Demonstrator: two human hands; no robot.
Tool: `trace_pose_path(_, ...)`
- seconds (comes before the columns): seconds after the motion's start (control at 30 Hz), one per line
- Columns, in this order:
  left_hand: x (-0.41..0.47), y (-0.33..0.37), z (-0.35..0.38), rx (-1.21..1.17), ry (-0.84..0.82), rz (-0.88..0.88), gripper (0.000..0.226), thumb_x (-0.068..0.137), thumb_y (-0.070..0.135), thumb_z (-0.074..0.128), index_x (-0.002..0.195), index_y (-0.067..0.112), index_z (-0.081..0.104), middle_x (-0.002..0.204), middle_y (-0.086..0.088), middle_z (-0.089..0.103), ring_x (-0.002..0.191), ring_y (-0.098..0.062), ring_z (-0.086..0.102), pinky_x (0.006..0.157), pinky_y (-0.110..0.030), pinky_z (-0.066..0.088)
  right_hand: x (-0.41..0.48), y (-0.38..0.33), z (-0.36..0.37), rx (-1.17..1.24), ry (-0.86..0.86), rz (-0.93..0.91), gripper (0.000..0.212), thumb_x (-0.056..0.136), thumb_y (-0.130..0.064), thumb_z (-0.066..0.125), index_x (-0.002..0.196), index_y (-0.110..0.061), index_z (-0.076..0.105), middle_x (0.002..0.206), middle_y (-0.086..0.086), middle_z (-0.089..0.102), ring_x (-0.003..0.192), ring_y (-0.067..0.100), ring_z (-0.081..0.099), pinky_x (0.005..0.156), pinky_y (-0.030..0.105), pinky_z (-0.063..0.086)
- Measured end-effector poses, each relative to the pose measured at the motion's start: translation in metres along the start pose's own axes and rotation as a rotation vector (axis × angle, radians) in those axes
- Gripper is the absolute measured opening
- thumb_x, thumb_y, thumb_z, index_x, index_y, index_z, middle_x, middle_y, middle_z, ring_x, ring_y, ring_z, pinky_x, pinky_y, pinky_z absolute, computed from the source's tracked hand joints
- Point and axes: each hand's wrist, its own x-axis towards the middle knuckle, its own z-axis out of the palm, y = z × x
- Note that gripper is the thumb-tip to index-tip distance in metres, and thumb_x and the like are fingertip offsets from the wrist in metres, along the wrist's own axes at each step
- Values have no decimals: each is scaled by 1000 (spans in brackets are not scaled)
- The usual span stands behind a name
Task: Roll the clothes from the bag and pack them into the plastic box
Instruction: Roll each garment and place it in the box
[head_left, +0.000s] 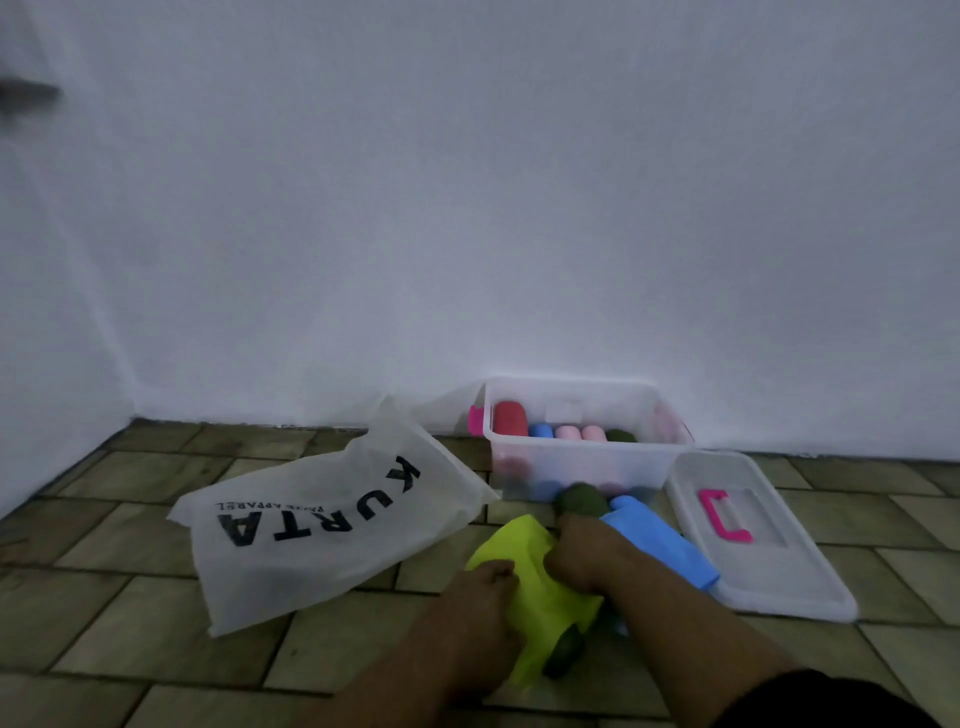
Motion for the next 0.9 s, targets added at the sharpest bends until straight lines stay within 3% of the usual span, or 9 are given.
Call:
trace_pose_path(0.17,-13,-1,3,43,-11,30,71,91,38,53,149,14,21,159,3,4,143,-13,14,112,-25,20,1,-20,7,29,-448,38,70,84,-40,64,141,-10,36,144,13,41,129,29,43,103,35,39)
trace_pose_path(0.33,-18,-1,0,-37,-4,-23,69,89,35,55,148,18,25,158,4,10,140,-13,23,111,-25,23,7,-18,14,142,-472,67,69,80,-35,68,138,-11,39,141,12,44,124,28,46,95,34,41)
trace_pose_path(0.4,-20,8,-3,-203,207,15,58,91,31,51,142,12,33,153,-3,25,135,-14,30,108,-21,25,12,-17,6,216,-360,96,73,74,-36,74,134,-13,41,134,12,48,120,30,48,94,35,45)
trace_pose_path(0.5,-5,12,-27,-690,408,-69,26,100,23,27,113,13,47,117,2,62,114,-5,42,100,-10,32,25,-22,-7,196,-122,72,70,74,-41,70,131,-10,44,129,13,52,118,31,50,100,40,43)
trace_pose_path(0.6,12,6,-42,-928,382,-305,34,98,34,45,126,17,54,131,-7,55,119,-20,49,107,-42,37,20,-36,-22,171,182,-104,61,75,-30,65,127,-14,39,125,11,47,110,30,53,88,38,46)
trace_pose_path(0.67,16,-6,-69,-1063,571,-370,24,95,36,50,114,25,60,119,-3,60,111,-20,54,100,-44,43,3,-44,-24,71,375,-289,60,71,-25,65,125,-19,38,117,9,47,97,30,57,72,36,46)
trace_pose_path(0.77,5,-18,-110,-924,848,-232,14,90,35,56,102,37,61,101,11,62,97,-18,58,86,-37,49,-35,-49,5,-70,501,-579,54,69,-27,69,116,-26,42,109,5,52,88,26,58,65,33,44)
trace_pose_path(0.83,-3,-21,-120,-730,722,-152,16,88,32,59,103,36,62,99,16,61,92,-10,57,80,-30,47,-56,-48,33,-172,389,-707,50,75,-30,65,119,-26,40,113,8,51,96,28,55,74,39,45)
trace_pose_path(0.9,-10,-20,-110,-488,443,-106,16,88,26,59,103,32,63,102,12,63,89,-6,56,76,-22,41,-69,-42,57,-260,255,-754,49,80,-32,57,125,-26,38,119,12,48,101,35,51,80,44,41)
